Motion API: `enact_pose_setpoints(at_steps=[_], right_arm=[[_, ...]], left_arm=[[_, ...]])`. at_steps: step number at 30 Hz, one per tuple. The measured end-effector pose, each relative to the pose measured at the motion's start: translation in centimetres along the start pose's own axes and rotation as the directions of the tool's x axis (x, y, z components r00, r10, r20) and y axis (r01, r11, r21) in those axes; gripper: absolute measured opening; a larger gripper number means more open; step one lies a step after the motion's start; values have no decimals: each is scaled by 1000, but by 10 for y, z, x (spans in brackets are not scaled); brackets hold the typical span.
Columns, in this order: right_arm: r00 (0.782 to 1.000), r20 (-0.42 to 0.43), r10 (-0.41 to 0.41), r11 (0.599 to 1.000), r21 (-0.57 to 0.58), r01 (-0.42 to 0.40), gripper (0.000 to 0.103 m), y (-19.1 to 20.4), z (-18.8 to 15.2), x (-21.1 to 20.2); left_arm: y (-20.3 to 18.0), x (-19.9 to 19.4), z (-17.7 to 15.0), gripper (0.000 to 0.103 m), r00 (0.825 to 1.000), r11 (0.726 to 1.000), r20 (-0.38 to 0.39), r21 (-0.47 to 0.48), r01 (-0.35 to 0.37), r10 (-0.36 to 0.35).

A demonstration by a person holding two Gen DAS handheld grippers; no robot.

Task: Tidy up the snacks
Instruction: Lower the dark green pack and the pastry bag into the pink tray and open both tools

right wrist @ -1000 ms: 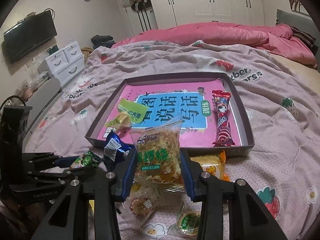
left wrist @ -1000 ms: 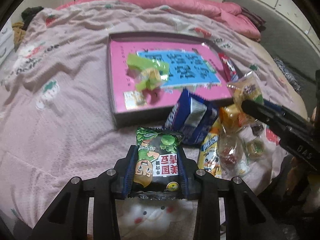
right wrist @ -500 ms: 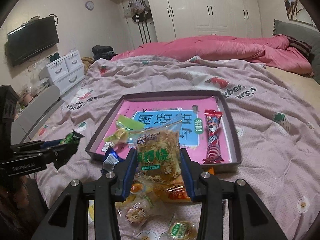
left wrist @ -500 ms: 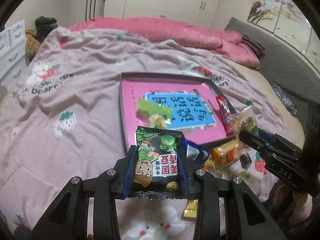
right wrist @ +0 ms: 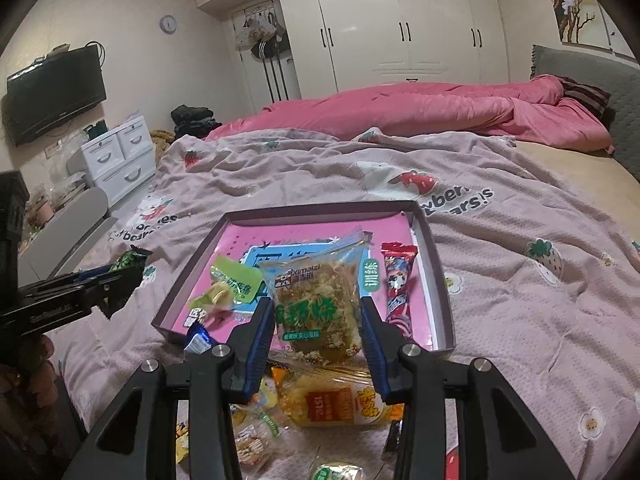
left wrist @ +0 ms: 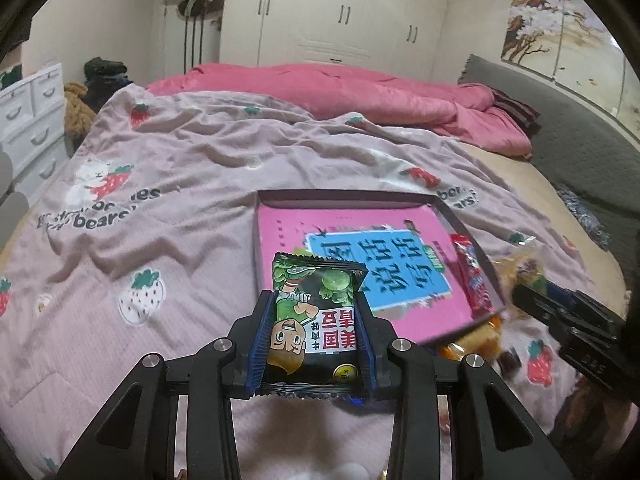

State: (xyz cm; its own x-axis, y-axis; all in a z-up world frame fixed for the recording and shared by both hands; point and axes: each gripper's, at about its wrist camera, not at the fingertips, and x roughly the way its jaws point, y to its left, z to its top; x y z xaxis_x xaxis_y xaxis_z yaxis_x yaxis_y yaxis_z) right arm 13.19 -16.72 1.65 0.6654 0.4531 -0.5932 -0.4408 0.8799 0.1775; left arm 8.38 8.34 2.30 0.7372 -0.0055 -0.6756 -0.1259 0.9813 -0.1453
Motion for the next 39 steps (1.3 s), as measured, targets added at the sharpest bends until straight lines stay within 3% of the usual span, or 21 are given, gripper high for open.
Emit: enact_pose_setpoints(at_steps=[6, 14, 39], right_arm=[[1000, 19, -15, 1000, 6, 15, 43, -5, 6, 1], [998, 30, -48, 998, 30, 47, 43, -20, 13, 6], [996, -24, -87, 995, 42, 88, 43, -38, 15, 46]], left_arm=[[5, 29, 1, 39, 997, 998, -29, 7, -69, 69], [0, 58, -4, 39, 991, 993, -74, 49, -108, 112], [-25, 89, -5, 39, 989, 995, -132, 83, -60, 70]])
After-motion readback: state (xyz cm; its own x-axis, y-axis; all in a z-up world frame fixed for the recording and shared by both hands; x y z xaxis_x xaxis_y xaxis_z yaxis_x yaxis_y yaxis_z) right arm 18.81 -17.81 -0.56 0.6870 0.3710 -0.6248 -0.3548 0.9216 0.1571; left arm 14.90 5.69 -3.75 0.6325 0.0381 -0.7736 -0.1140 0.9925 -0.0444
